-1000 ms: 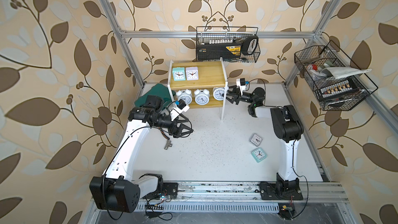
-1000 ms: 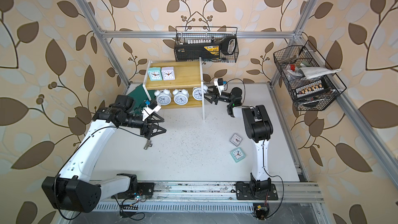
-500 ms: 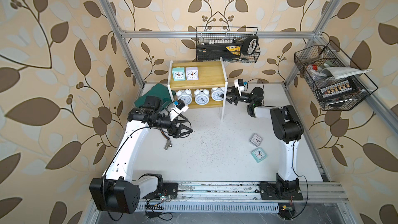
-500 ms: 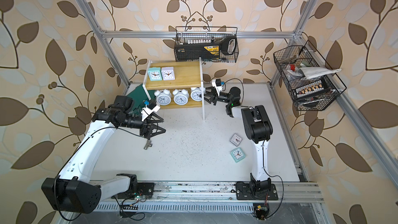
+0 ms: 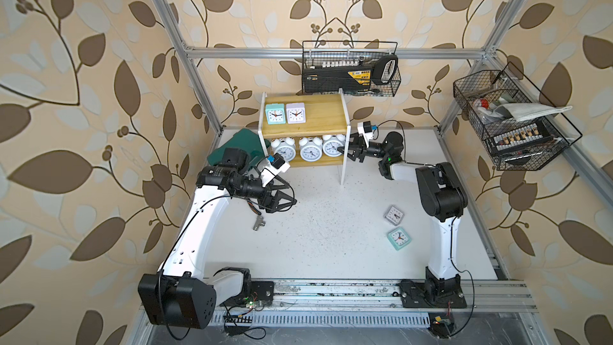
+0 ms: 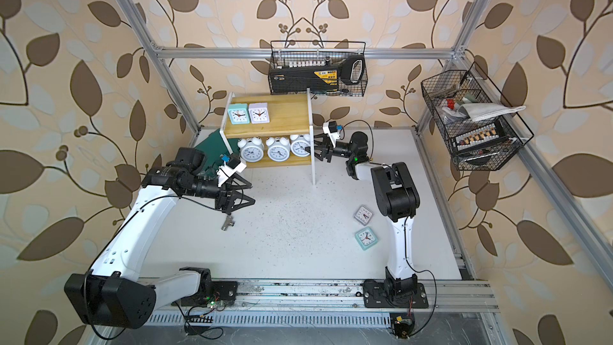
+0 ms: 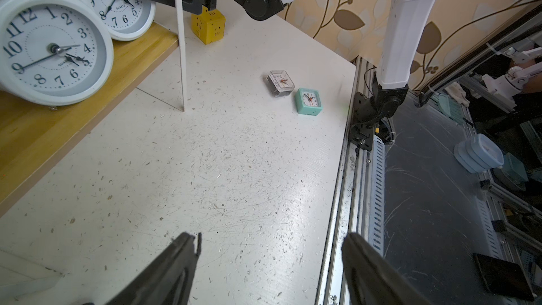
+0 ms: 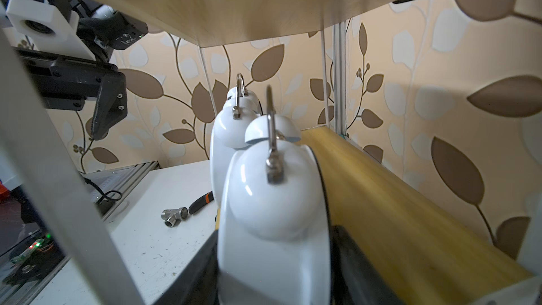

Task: Place the alarm clocks on the shelf by style
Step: Place the alarm on the shelf.

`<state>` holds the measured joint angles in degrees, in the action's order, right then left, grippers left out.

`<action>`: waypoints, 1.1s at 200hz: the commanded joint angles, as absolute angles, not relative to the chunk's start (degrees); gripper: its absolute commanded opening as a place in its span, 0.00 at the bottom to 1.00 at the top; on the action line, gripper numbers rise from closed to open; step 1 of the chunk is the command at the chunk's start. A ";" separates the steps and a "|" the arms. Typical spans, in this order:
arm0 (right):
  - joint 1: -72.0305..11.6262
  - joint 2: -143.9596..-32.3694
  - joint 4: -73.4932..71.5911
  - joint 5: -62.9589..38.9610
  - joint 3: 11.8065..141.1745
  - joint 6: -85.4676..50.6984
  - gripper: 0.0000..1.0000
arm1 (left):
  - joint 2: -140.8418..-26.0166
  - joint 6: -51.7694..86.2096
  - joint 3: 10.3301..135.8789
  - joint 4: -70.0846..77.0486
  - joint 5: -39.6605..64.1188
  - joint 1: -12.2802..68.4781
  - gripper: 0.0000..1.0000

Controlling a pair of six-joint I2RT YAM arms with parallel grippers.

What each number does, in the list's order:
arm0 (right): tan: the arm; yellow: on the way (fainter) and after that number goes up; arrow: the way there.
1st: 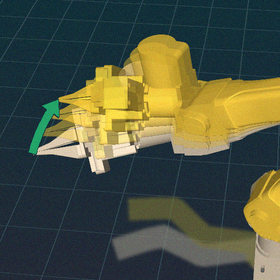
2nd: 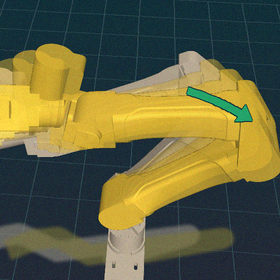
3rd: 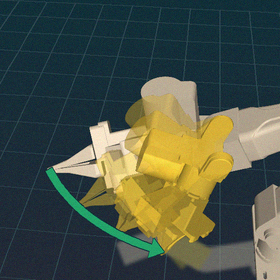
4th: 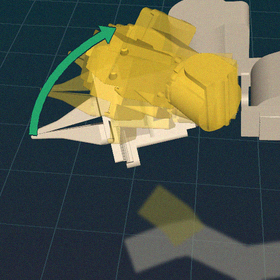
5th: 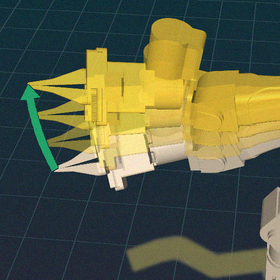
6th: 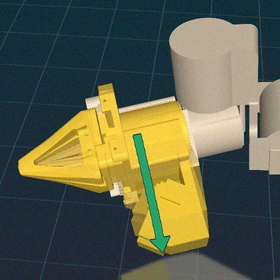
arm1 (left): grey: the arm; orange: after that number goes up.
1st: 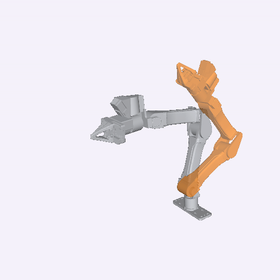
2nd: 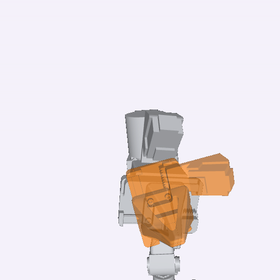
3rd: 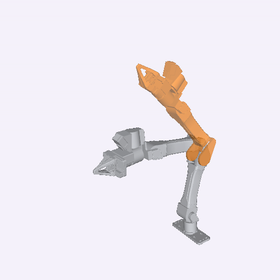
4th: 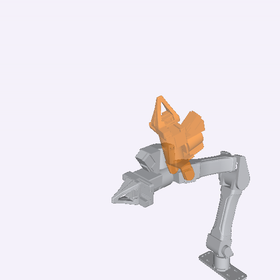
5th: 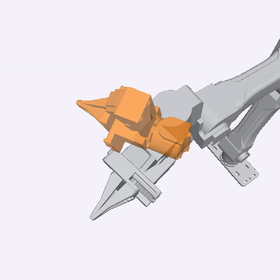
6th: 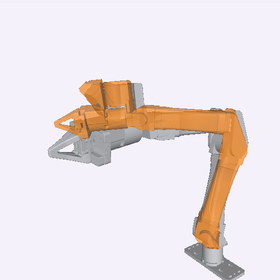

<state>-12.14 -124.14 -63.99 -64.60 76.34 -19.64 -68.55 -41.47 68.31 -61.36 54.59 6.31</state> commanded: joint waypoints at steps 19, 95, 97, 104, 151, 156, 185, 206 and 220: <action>-11.12 -121.06 -62.49 -66.56 76.69 -20.72 0.65 | -67.28 -42.04 67.80 -61.24 56.78 5.63 0.81; -6.84 -118.62 -72.69 -66.99 72.23 -29.71 0.68 | -67.15 -42.19 68.14 -61.85 57.38 5.49 0.81; -6.54 -118.45 -72.67 -66.91 71.89 -29.69 0.68 | -67.15 -42.19 68.19 -61.87 57.39 5.53 0.81; -5.81 -117.52 -72.67 -66.67 70.67 -29.73 0.68 | -67.15 -42.18 68.29 -61.95 57.48 5.48 0.81; -0.11 -106.29 -55.45 -59.01 60.43 -22.24 0.68 | -67.49 -42.23 68.86 -62.28 58.40 5.56 0.81; -0.09 -104.41 -48.66 -57.28 59.93 -18.51 0.68 | -67.57 -42.23 68.90 -62.31 58.53 5.47 0.82; -0.53 -95.98 -15.05 -43.01 60.96 -5.57 0.72 | -68.22 -41.29 69.47 -61.89 58.86 5.49 0.82; -0.84 -91.19 -4.40 -32.97 60.43 -5.99 0.75 | -68.71 -40.33 69.71 -61.23 58.80 5.53 0.82; -1.29 -88.30 2.95 -28.52 60.45 -6.02 0.99 | -68.99 -39.40 69.70 -60.62 58.39 5.51 0.82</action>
